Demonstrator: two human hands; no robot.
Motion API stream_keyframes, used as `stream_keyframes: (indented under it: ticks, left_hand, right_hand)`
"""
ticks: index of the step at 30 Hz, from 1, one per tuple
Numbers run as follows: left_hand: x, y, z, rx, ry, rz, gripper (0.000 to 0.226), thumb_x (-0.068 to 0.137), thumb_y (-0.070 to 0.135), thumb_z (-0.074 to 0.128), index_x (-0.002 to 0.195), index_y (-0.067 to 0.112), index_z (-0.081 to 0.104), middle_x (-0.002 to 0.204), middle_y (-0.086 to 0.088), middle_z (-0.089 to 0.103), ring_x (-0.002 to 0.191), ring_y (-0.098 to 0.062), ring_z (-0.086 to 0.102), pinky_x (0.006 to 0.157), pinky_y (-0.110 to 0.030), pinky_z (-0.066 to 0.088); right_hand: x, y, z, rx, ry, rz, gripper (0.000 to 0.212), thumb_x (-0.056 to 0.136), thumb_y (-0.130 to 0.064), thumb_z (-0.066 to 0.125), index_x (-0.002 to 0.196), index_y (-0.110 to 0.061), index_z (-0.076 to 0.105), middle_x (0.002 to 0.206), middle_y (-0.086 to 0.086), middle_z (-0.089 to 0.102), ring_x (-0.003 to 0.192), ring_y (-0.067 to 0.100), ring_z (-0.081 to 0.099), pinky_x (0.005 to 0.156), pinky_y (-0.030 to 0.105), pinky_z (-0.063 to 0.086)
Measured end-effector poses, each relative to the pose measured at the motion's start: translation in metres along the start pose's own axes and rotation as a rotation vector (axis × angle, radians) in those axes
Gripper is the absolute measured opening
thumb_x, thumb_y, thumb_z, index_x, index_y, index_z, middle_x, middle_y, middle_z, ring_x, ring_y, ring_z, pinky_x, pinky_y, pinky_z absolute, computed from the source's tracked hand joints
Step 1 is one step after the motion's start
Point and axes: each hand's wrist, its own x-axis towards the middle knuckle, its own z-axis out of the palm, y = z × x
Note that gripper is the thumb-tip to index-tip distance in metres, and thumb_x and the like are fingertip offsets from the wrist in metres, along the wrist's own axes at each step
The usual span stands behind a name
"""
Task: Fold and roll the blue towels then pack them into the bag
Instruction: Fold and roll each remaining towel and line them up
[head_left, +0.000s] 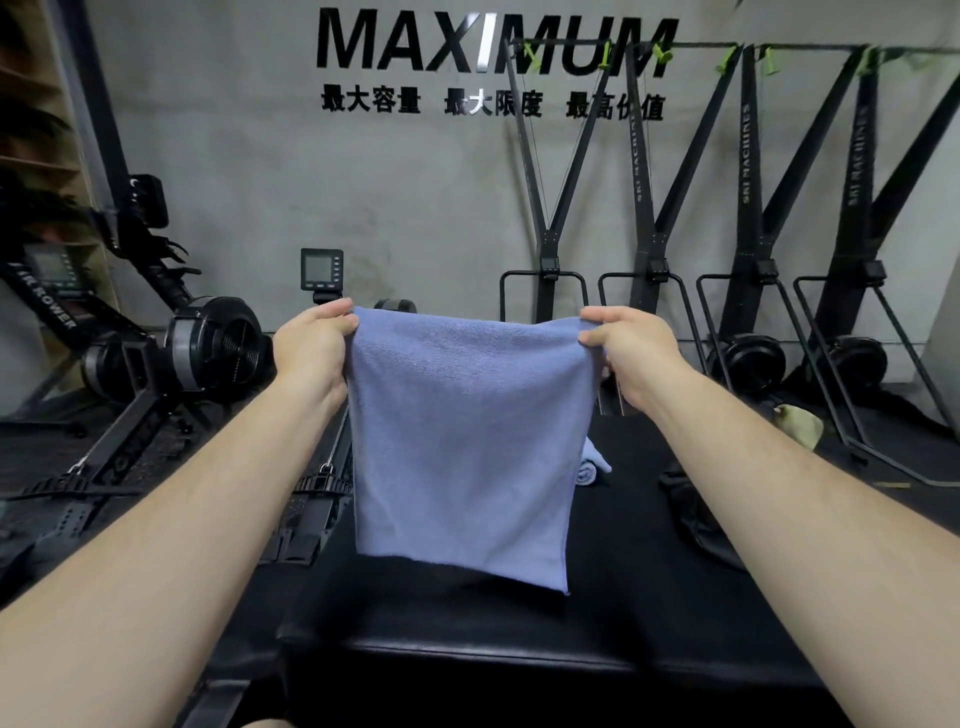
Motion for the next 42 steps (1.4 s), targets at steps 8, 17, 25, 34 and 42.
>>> stream_keyframes:
  ticks: [8,17,25,34,42]
  left_hand:
    - [-0.009,0.007,0.005,-0.006,-0.001,-0.028,0.044,0.079,-0.012,0.056,0.108,0.015,0.076,0.096,-0.006,0.071,0.071,-0.015,0.062,0.052,-0.018,0.046]
    - [-0.014,0.01,0.01,0.005,-0.018,0.041,0.034,0.08,-0.004,0.075,0.109,0.013,0.074,0.102,-0.002,0.073,0.088,-0.011,0.069,0.069,-0.022,0.052]
    - [-0.026,0.021,0.019,0.076,0.032,0.159,0.038,0.081,-0.006,0.074,0.113,0.013,0.071,0.1,0.001,0.066,0.09,-0.009,0.063,0.082,-0.019,0.05]
    - [-0.02,0.045,0.039,0.287,-0.002,0.366,0.022,0.094,0.013,0.067,0.116,0.017,0.071,0.105,0.007,0.069,0.094,-0.005,0.064,0.071,-0.004,0.042]
    - [0.008,0.009,0.043,0.541,-0.016,0.347,0.007,0.094,0.019,0.068,0.092,0.019,0.075,0.087,0.014,0.069,0.081,-0.006,0.063,0.075,-0.024,0.046]
  right_hand:
    - [-0.005,-0.002,-0.002,-0.029,0.078,-0.058,0.027,0.088,-0.003,0.067,0.101,-0.025,0.075,0.099,-0.01,0.068,0.092,0.005,0.058,0.072,0.02,0.044]
    - [-0.01,-0.003,-0.005,0.053,0.108,-0.116,0.021,0.088,-0.01,0.071,0.104,-0.023,0.076,0.103,-0.009,0.071,0.099,0.005,0.063,0.078,0.02,0.048]
    - [-0.018,-0.014,-0.016,0.013,0.218,-0.291,0.031,0.088,-0.006,0.069,0.113,-0.024,0.073,0.102,-0.01,0.07,0.096,0.004,0.065,0.085,0.018,0.05]
    - [-0.014,-0.042,-0.025,-0.164,0.299,-0.533,0.015,0.095,-0.022,0.066,0.108,-0.023,0.074,0.105,-0.003,0.067,0.091,0.001,0.062,0.08,0.007,0.046]
    - [0.011,-0.023,-0.025,-0.164,0.305,-0.365,0.008,0.093,-0.021,0.067,0.093,-0.021,0.075,0.088,-0.007,0.073,0.079,0.005,0.067,0.07,0.019,0.047]
